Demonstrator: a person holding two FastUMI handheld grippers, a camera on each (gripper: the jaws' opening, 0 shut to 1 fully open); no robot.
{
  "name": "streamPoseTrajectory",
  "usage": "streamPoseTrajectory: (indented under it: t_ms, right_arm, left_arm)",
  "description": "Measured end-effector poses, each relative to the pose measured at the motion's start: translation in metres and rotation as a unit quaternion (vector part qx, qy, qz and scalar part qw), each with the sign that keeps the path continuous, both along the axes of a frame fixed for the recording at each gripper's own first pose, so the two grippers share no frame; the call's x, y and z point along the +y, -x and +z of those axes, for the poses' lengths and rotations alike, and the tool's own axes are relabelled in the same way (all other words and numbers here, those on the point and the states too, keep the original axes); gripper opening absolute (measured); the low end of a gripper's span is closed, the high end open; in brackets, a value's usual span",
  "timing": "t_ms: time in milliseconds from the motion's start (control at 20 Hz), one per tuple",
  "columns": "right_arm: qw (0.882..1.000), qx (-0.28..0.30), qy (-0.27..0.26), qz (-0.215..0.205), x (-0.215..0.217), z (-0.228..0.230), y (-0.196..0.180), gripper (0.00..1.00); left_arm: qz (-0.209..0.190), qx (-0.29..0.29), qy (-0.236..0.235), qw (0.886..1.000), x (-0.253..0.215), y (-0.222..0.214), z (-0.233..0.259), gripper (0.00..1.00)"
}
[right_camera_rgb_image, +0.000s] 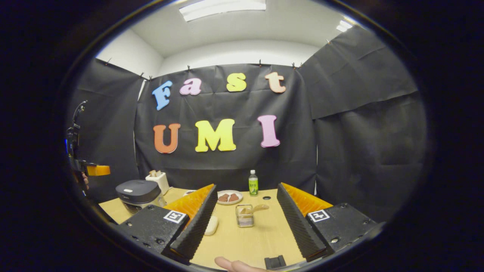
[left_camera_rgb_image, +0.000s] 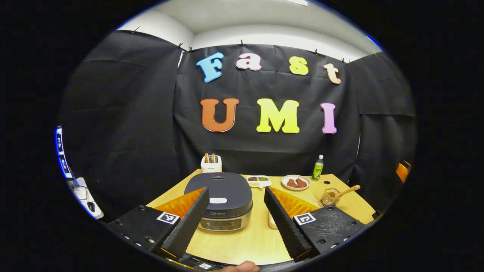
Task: Close the left gripper, press the button to open the rice cooker; take a wooden spoon from the chopstick holder with the right hand, scoop a spoonful of rice and pour it into the rice cooker, then put the wooden spoon back into the chopstick holder.
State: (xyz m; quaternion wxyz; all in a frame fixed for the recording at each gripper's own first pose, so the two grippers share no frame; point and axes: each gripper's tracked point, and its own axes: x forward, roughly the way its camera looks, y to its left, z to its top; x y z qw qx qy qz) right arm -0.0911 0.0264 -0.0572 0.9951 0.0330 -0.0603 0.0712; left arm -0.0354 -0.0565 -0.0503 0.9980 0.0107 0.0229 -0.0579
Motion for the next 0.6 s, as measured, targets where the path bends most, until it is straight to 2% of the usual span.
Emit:
streamPoseTrajectory:
  t_ms: [50, 100, 200, 250, 300, 400, 600]
  right_arm:
    - [1.0, 0.001, -0.001, -0.004, -0.004, 0.001, 0.0, 0.93]
    - [1.0, 0.002, -0.003, -0.008, -0.008, 0.0, -0.001, 1.0]
    - [1.0, 0.005, -0.006, -0.015, -0.013, 0.0, -0.003, 1.0]
    - [1.0, 0.005, -0.006, -0.018, -0.016, -0.001, -0.002, 0.93]
    - [1.0, 0.006, -0.003, -0.02, -0.018, -0.002, -0.002, 1.0]
    - [1.0, 0.007, 0.001, -0.017, -0.019, -0.002, 0.0, 1.0]
    - [1.0, 0.005, -0.005, -0.022, -0.026, 0.002, 0.004, 1.0]
  left_arm:
    - [-0.003, -0.011, -0.002, 1.0, -0.003, 0.006, 0.002, 0.95]
    - [-0.002, -0.018, -0.007, 1.0, -0.005, 0.012, -0.001, 0.95]
    - [0.006, -0.038, -0.009, 0.999, -0.007, 0.022, -0.007, 0.95]
    - [0.004, -0.042, 0.002, 0.999, -0.011, 0.028, -0.01, 0.95]
    - [0.002, -0.044, 0.017, 0.999, -0.015, 0.033, -0.014, 0.95]
    - [-0.008, -0.033, 0.035, 0.999, -0.021, 0.041, -0.018, 0.94]
    - [-0.002, -0.056, 0.017, 0.998, -0.013, 0.055, -0.001, 0.95]
